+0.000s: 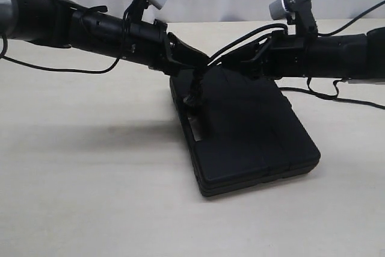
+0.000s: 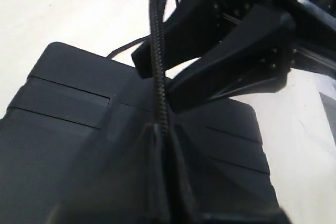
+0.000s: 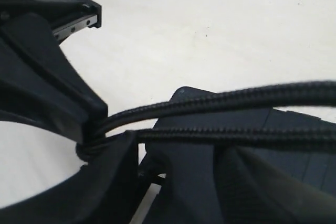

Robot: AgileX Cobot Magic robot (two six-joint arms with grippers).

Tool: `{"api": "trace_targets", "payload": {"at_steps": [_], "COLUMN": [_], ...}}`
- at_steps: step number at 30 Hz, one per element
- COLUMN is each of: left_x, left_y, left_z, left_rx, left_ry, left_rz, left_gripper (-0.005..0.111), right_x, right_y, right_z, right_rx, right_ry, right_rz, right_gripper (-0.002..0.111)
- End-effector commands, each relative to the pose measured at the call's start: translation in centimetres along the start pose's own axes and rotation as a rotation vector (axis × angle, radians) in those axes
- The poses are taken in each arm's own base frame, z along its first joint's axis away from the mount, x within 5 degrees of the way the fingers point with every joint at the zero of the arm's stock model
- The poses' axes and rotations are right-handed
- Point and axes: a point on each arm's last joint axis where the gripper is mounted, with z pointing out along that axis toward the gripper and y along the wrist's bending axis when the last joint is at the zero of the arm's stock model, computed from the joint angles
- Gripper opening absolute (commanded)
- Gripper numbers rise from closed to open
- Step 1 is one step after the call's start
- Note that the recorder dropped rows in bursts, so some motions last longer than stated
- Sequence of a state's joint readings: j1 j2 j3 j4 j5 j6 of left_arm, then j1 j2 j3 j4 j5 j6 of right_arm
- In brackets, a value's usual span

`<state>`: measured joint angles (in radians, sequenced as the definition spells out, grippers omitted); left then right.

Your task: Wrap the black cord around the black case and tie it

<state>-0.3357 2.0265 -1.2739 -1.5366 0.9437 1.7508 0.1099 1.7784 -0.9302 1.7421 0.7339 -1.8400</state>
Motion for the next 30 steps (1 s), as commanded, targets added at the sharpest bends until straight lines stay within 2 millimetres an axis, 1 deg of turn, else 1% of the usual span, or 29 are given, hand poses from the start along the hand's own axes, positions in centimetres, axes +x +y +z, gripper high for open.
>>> {"api": "trace_targets", "payload": {"at_steps": [1, 4, 11, 14, 16, 20, 21, 23, 26, 27, 28, 29, 30], "left_x": [0.2, 0.2, 0.2, 0.2, 0.2, 0.3, 0.2, 0.2, 0.1, 0.1, 0.1, 0.1, 0.0], "left_y": [-0.2, -0.3, -0.3, -0.3, -0.2, 0.1, 0.4, 0.9, 1.2, 1.1, 1.0, 0.9, 0.7], "left_z": [0.1, 0.1, 0.1, 0.1, 0.1, 0.1, 0.1, -0.1, -0.3, -0.3, -0.3, -0.2, -0.2], "left_rx": [0.033, 0.042, 0.047, 0.047, 0.036, -0.005, -0.028, -0.076, -0.092, -0.082, -0.076, -0.059, -0.045], "left_ry": [0.02, 0.022, 0.021, 0.021, 0.025, 0.03, 0.028, 0.019, 0.005, 0.004, 0.003, 0.001, -0.002], "left_rz": [0.026, 0.029, 0.028, 0.028, 0.03, 0.022, 0.007, -0.035, -0.056, -0.056, -0.056, -0.056, -0.056], "left_gripper": [0.0, 0.0, 0.0, 0.0, 0.0, 0.0, 0.0, 0.0, 0.0, 0.0, 0.0, 0.0, 0.0], "right_x": [0.1, 0.7, 2.6, 2.7, 2.2, 1.0, 0.9, 0.8, 1.5, 2.8, 3.1, 3.2, 3.2], "right_y": [-1.0, -1.9, -3.1, -3.2, -2.7, -1.3, -1.2, -1.7, -3.4, -4.3, -4.6, -4.9, -4.8], "right_z": [-0.1, 0.2, 1.6, 1.7, 1.4, 0.4, 0.1, -0.5, -1.1, -1.0, -0.9, -0.3, -0.1], "right_rx": [0.102, 0.17, 0.176, 0.17, 0.132, -0.06, -0.091, -0.104, -0.039, -0.019, -0.023, -0.071, -0.107], "right_ry": [0.021, 0.052, 0.109, 0.111, 0.086, 0.022, 0.011, -0.007, -0.023, -0.004, -0.001, -0.004, -0.01], "right_rz": [0.025, 0.045, 0.092, 0.095, 0.09, 0.106, 0.118, 0.142, 0.214, 0.262, 0.28, 0.34, 0.362], "right_gripper": [0.043, 0.043, 0.043, 0.043, 0.043, 0.043, 0.043, 0.043, 0.043, 0.043, 0.043, 0.043, 0.043]}}
